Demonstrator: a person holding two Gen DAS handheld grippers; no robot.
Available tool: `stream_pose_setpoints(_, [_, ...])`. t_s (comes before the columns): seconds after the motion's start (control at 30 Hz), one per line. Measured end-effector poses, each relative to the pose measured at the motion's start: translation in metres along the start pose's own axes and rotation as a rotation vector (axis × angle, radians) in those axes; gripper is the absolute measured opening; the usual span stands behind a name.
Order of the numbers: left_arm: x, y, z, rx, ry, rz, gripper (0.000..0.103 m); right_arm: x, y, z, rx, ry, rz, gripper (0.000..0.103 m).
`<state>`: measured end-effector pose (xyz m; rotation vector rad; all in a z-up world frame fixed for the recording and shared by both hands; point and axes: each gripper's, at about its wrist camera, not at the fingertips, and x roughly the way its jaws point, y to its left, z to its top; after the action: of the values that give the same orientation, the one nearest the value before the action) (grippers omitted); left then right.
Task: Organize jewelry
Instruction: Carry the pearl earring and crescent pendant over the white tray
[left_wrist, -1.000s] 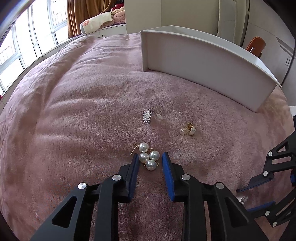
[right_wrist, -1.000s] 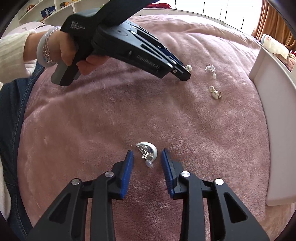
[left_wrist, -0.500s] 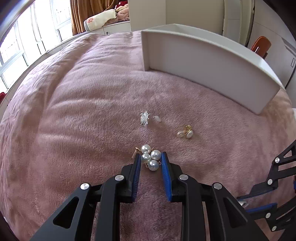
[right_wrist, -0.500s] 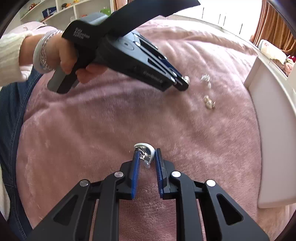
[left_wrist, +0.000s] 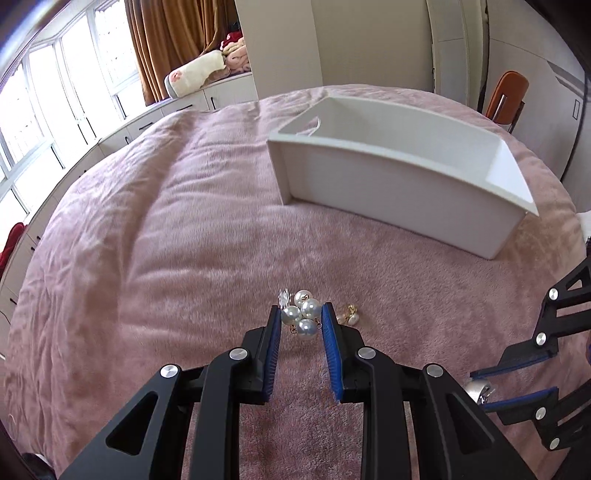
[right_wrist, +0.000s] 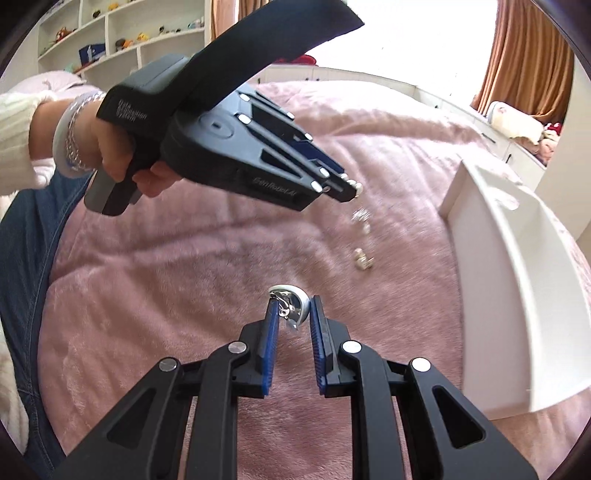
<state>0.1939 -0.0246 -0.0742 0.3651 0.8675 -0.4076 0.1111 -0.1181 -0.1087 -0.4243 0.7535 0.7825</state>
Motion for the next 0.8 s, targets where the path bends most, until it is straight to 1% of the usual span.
stream_pose_setpoints(0.13, [-0.012, -0.005, 0.013, 0.009, -0.018, 0.008, 0.027, -0.017, -0.012, 0.008, 0.022, -0.053, -0.022, 0.017])
stream_pose_setpoints(0.27, [-0.026, -0.012, 0.031, 0.01, -0.042, -0.001, 0.027, -0.038, -0.021, 0.013, 0.053, -0.119, -0.05, 0.017])
stream_pose_setpoints(0.5, [-0.043, -0.03, 0.076, 0.054, -0.085, 0.01, 0.027, -0.072, -0.047, 0.019, 0.125, -0.214, -0.115, 0.017])
stream_pose_setpoints(0.67, [-0.049, -0.045, 0.109, 0.095, -0.109, 0.023, 0.027, -0.092, -0.072, 0.016, 0.203, -0.267, -0.187, 0.017])
stream_pose_setpoints(0.8, [-0.049, -0.058, 0.132, 0.126, -0.111, 0.017, 0.027, -0.105, -0.095, 0.013, 0.274, -0.299, -0.25, 0.017])
